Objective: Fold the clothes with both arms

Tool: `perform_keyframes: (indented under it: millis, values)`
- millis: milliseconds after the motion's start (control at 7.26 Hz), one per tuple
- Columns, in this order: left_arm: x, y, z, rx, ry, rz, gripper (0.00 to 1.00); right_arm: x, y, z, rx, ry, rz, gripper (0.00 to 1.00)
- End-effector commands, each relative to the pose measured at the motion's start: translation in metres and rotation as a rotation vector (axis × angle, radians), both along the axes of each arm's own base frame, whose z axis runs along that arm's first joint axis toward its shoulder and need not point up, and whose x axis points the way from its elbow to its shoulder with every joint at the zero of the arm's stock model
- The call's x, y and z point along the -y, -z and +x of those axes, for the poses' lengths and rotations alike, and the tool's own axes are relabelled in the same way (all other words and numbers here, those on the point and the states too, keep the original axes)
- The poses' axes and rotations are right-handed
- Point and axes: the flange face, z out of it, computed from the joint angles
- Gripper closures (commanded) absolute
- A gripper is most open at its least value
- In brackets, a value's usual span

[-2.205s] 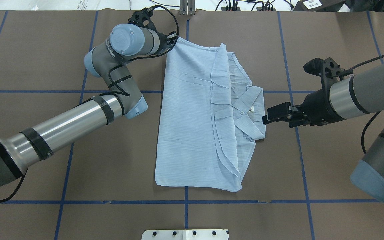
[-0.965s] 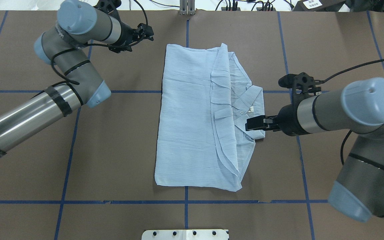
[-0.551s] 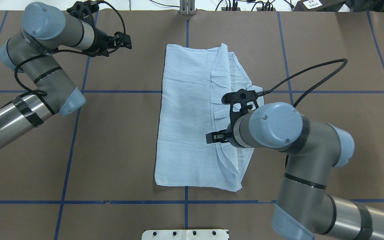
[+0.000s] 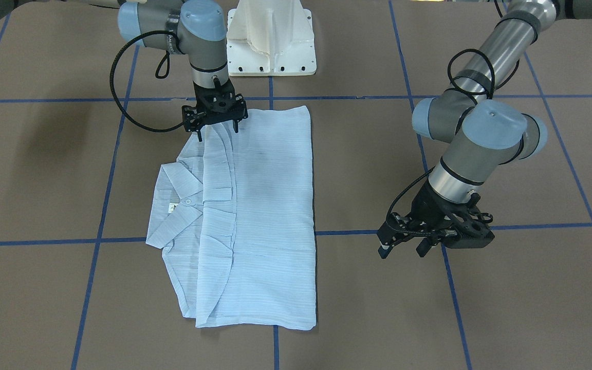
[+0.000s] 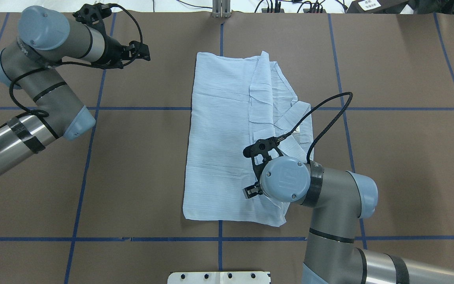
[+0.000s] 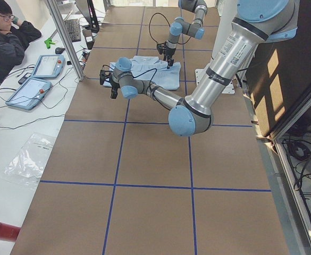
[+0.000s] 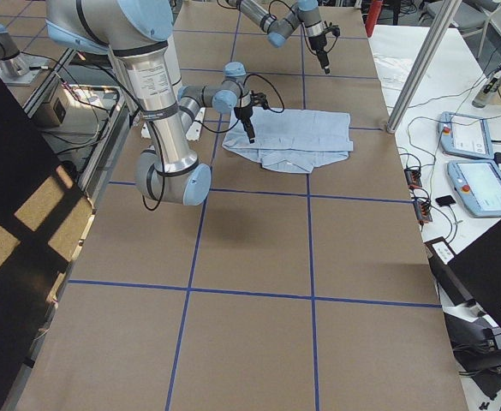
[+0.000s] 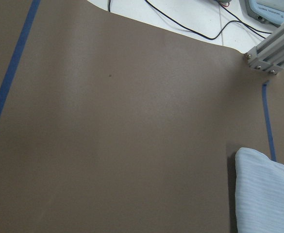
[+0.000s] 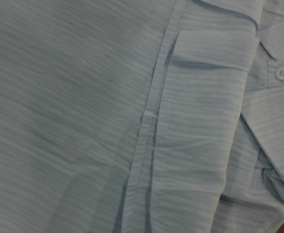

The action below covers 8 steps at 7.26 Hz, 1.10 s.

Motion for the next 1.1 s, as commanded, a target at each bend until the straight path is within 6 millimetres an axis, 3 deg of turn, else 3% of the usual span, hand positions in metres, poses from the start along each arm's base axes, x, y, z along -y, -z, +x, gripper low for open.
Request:
perform_keyframes:
  millis: [0,276,827,965]
  values:
    - [0.000,-0.001,0.001,0.002,-0.001,-0.005,0.00,-0.009,-0.015,-0.009,-0.032,0.026,-0.002,0.00]
    - [-0.001,-0.001,0.002,-0.001,0.000,-0.003,0.00,-0.006,-0.020,-0.010,-0.042,0.023,-0.004,0.00]
    - [-0.001,0.000,0.003,-0.006,0.001,-0.003,0.00,0.022,-0.031,0.014,-0.067,0.032,0.022,0.00]
    - [-0.001,0.003,0.004,-0.009,0.001,-0.002,0.00,0.025,-0.052,0.024,-0.097,0.036,0.018,0.00]
